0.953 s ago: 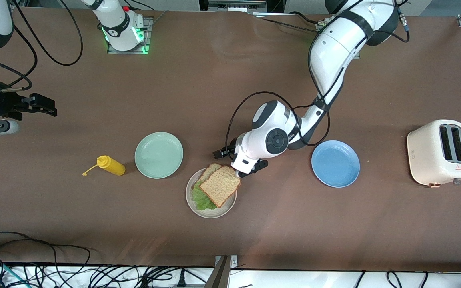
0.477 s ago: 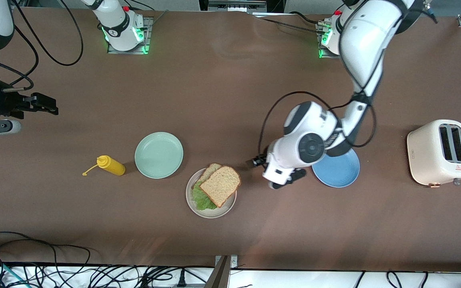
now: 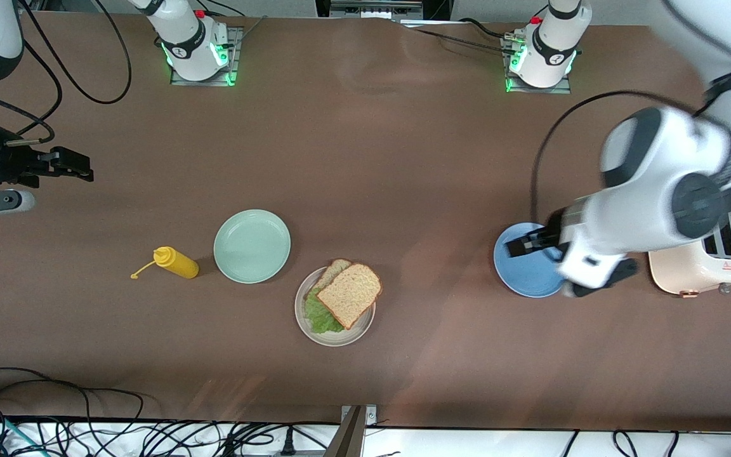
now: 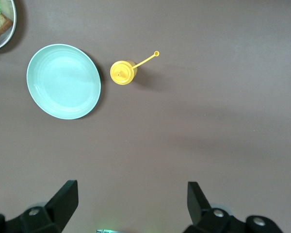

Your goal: Make sandwich on beige plate with both arms

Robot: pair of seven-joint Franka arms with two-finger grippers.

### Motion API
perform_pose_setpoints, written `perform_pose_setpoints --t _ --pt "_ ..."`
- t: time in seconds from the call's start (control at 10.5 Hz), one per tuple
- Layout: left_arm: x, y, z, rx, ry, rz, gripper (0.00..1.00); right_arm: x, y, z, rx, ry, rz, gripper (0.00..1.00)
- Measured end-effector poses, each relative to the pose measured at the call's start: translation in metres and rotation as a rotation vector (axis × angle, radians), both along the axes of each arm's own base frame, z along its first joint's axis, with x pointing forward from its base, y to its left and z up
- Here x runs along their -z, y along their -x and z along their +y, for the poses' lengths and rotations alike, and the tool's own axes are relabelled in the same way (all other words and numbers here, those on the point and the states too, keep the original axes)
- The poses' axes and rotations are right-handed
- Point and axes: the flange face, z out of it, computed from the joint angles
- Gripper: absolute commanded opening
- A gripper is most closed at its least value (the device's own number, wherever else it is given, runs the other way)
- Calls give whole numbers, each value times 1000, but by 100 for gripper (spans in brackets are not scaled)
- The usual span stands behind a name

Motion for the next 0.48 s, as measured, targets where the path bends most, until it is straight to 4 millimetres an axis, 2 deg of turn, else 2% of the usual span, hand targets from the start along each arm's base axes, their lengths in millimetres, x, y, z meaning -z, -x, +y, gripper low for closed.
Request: perform_pose_setpoints --t 0.1,0.19,0.29,0.38,0.48 --pt "-22 0 40 7 5 -37 97 0 2 0 0 -1 1 100" --pt "-34 1 72 6 6 -59 94 0 5 0 0 -1 5 100" --pt "-37 1 96 22 -30 -73 95 1 6 -1 1 -1 7 100" --pt "-33 0 111 80 -108 -79 97 2 7 -1 1 -1 9 100" --pt "-28 0 116 140 -158 -76 100 2 7 -1 1 -1 11 100"
